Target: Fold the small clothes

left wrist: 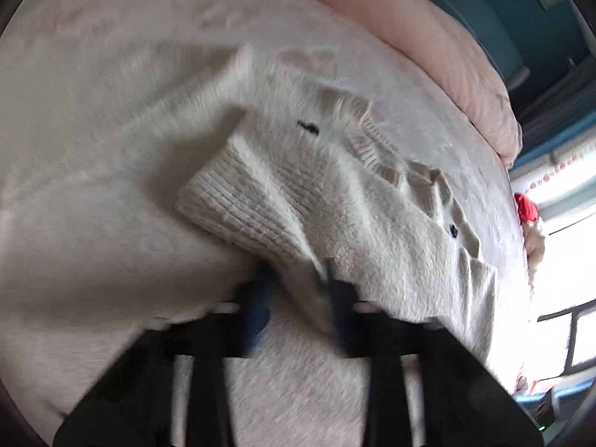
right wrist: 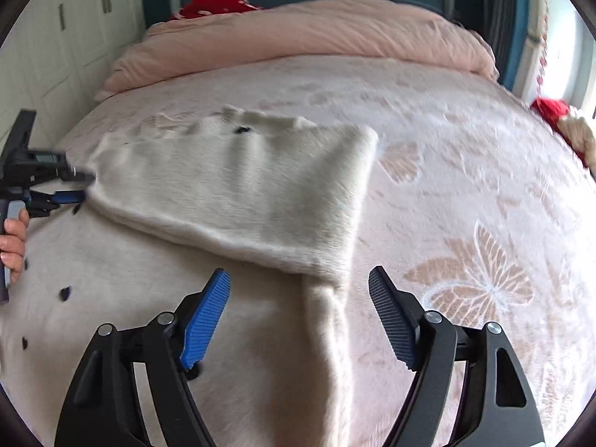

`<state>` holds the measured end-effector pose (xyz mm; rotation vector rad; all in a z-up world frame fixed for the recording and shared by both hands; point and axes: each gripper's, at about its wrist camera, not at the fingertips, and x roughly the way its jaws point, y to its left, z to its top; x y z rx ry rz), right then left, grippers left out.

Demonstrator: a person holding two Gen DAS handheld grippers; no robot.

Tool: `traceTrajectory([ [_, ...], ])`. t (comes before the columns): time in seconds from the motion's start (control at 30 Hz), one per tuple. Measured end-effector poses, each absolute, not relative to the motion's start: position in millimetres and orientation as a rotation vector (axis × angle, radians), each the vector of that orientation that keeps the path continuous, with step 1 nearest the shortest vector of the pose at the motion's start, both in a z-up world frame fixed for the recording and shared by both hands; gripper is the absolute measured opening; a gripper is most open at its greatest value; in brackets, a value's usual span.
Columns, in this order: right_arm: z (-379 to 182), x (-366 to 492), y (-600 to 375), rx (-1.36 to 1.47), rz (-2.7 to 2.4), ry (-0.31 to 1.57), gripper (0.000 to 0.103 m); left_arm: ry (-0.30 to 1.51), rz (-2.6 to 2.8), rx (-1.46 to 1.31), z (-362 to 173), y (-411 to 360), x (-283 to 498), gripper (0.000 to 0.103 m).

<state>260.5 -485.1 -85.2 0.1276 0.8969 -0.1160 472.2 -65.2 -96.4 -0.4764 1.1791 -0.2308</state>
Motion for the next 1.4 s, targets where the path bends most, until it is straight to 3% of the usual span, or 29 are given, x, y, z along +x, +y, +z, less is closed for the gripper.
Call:
traceTrajectory([
  [0.03,-88.8,263.4,-485.7,0.148,-0.113,0.901,0.073,1.147,-0.227,-0.492,-93.4,-66.7,472.3,0.012],
  [0.07,-89.3,271.3,-487.9,0.183,-0.094,0.906,0.058,1.111,-0.236,-0.479,-85.4,-69.5,472.2,0.010],
  [0.1,-89.0,275.6,-489.4,0.208,-0.076,0.912,0.033,1.082,-0.239,-0.452,-77.7,-72.3,471.4,0.010],
  [0.13,-85.3,279.1,-490.9,0.220,-0.072,0.904,0.027,1.014,-0.261,-0.422,-58.8,-74.5,467.9,0.010],
  [0.27,-51.5,269.4,-488.2,0.257,-0.033,0.760,0.022,0.898,-0.313,-0.405,-18.5,-62.3,453.5,0.010],
  [0.33,-65.0,272.0,-492.8,0.272,-0.037,0.798,0.022,0.903,-0.283,-0.368,-23.6,-52.0,446.4,0.010],
  [0.4,-97.8,282.2,-498.2,0.271,-0.058,0.930,0.024,0.980,-0.247,-0.337,-52.0,-46.3,446.2,0.011],
  [0.47,-99.8,277.9,-504.0,0.311,-0.071,0.918,0.027,1.109,-0.225,-0.320,-99.1,-46.5,446.9,0.012],
  [0.53,-75.6,270.0,-503.7,0.332,-0.076,0.862,0.030,1.005,-0.255,-0.332,-96.8,-43.2,432.8,0.016],
  [0.63,-41.2,255.1,-494.9,0.365,-0.031,0.748,0.031,0.990,-0.286,-0.409,-87.4,-30.8,423.8,0.022],
  [0.7,-54.2,273.4,-479.2,0.284,-0.009,0.818,0.032,0.962,-0.280,-0.503,-80.5,-8.1,416.5,0.029],
  [0.77,-92.8,299.5,-462.0,0.179,-0.031,0.983,0.033,0.951,-0.217,-0.603,-74.5,29.5,411.5,0.047],
  [0.83,-105.5,300.8,-456.4,0.135,-0.064,0.984,0.034,0.939,-0.126,-0.674,-71.0,77.1,412.9,0.052],
  [0.93,-80.4,287.8,-442.4,0.160,-0.057,0.910,0.039,0.891,0.062,-0.673,-59.1,162.2,415.8,0.056],
  [1.0,-72.0,273.8,-431.4,0.195,-0.025,0.873,0.056,0.846,0.207,-0.645,-50.7,214.7,418.7,0.065],
  [1.03,-72.1,265.5,-422.0,0.199,-0.012,0.869,0.057,0.822,0.296,-0.630,-48.9,248.1,422.8,0.071],
  [1.13,-89.1,240.8,-393.8,0.236,0.040,0.892,0.057,0.824,0.472,-0.619,-54.0,313.3,437.3,0.072],
  [1.2,-95.5,229.1,-373.1,0.250,0.063,0.897,0.060,0.862,0.525,-0.653,-67.8,338.0,447.8,0.073],
  [1.3,-98.4,222.2,-344.4,0.137,0.038,0.877,0.071,0.883,0.537,-0.702,-83.6,360.2,456.3,0.085],
  [1.33,-99.7,226.8,-340.0,0.107,0.045,0.883,0.078,0.851,0.543,-0.670,-81.5,356.7,459.9,0.085],
  [1.4,-105.9,219.1,-327.3,0.089,0.043,0.896,0.080,0.849,0.489,-0.632,-82.8,352.1,468.0,0.053],
])
